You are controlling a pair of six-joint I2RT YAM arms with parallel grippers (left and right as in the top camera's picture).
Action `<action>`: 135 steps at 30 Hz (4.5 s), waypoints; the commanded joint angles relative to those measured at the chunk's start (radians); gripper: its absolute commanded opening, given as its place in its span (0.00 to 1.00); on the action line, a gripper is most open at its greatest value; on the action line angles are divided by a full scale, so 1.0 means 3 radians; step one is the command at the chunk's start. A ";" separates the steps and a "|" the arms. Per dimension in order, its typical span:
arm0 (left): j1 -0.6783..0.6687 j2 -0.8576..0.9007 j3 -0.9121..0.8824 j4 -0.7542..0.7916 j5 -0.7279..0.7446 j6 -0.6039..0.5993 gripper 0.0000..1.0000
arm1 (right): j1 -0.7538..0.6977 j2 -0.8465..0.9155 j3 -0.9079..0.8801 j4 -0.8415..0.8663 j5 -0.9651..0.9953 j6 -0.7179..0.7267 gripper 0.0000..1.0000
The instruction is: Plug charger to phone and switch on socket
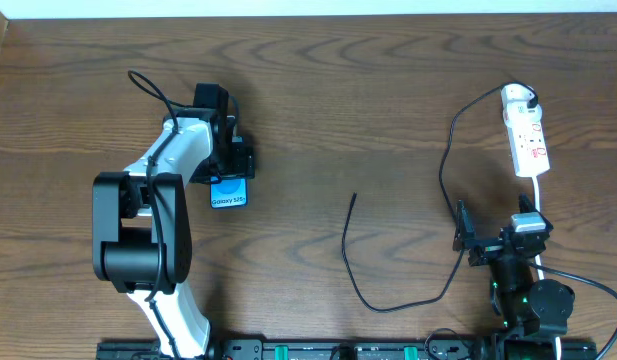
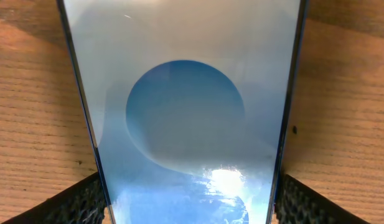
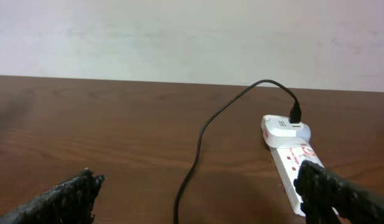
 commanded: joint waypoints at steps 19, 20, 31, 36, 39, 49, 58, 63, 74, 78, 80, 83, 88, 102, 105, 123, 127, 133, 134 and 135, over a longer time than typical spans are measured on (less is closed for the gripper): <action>-0.0005 0.0122 -0.0020 -0.0017 0.0156 0.0006 0.40 | 0.0023 -0.0024 -0.0005 -0.0014 0.0001 -0.0041 0.99; -0.0005 0.0122 -0.0020 -0.0017 0.0156 0.0006 0.35 | 0.0023 -0.0024 -0.0005 -0.0015 0.0001 -0.0041 0.99; -0.0005 0.0112 -0.0017 -0.0090 0.0156 0.0006 0.07 | 0.0023 -0.0024 -0.0005 -0.0014 0.0001 -0.0041 0.99; -0.0005 0.0008 0.0009 -0.0094 0.0158 0.0006 0.07 | 0.0023 -0.0024 -0.0005 -0.0015 0.0001 -0.0041 0.99; -0.0005 -0.0061 0.0046 -0.0106 0.0158 0.0005 0.07 | 0.0023 -0.0024 -0.0005 -0.0015 0.0001 -0.0041 0.99; -0.0005 -0.0309 0.0071 -0.0159 0.0211 0.0004 0.07 | 0.0023 -0.0024 -0.0005 -0.0015 0.0001 -0.0041 0.99; -0.0005 -0.0445 0.0088 -0.0193 0.0431 0.0005 0.07 | 0.0023 -0.0024 -0.0005 -0.0014 0.0001 -0.0041 0.99; -0.0005 -0.0445 0.0083 -0.0191 0.0223 0.0031 0.07 | 0.0023 -0.0024 -0.0005 -0.0014 0.0001 -0.0041 0.99; -0.0005 -0.0304 0.0047 -0.0178 0.0078 0.0031 0.07 | 0.0023 -0.0024 -0.0005 -0.0014 0.0001 -0.0041 0.99; -0.0005 -0.0266 0.0024 -0.0177 0.0078 0.0031 0.07 | 0.0023 -0.0024 -0.0005 -0.0014 0.0001 -0.0041 0.99; -0.0005 -0.0219 0.0023 -0.0169 0.0078 0.0031 0.07 | 0.0023 -0.0024 -0.0005 -0.0015 0.0001 -0.0041 0.99; -0.0005 -0.0140 0.0023 -0.0149 0.0079 0.0029 0.07 | 0.0023 -0.0024 -0.0005 -0.0014 0.0001 -0.0041 0.99; -0.0005 0.0019 0.0023 -0.0131 0.0080 0.0029 0.07 | 0.0023 -0.0024 -0.0005 -0.0015 0.0001 -0.0041 0.99; -0.0005 0.0039 0.0023 -0.0083 0.0080 0.0029 0.65 | 0.0023 -0.0024 -0.0005 -0.0014 0.0001 -0.0041 0.99; -0.0005 0.0039 0.0023 -0.0094 0.0081 0.0029 0.87 | 0.0023 -0.0024 -0.0005 -0.0014 0.0001 -0.0041 0.99; -0.0005 0.0039 0.0023 0.0061 0.0079 0.0169 0.93 | 0.0023 -0.0024 -0.0005 -0.0015 0.0001 -0.0041 0.99; -0.0005 0.0039 0.0023 0.0070 0.0078 0.0183 0.93 | 0.0023 -0.0024 -0.0005 -0.0014 0.0001 -0.0041 0.99; -0.0005 0.0052 0.0023 0.0081 0.0078 0.0207 0.93 | 0.0023 -0.0024 -0.0005 -0.0015 0.0001 -0.0041 0.99; -0.0005 0.0078 0.0023 0.0088 0.0078 0.0207 0.93 | 0.0023 -0.0024 -0.0005 -0.0014 0.0001 -0.0041 0.99; -0.0005 0.0102 0.0023 0.0090 0.0078 0.0207 0.93 | 0.0023 -0.0024 -0.0005 -0.0014 0.0001 -0.0041 0.99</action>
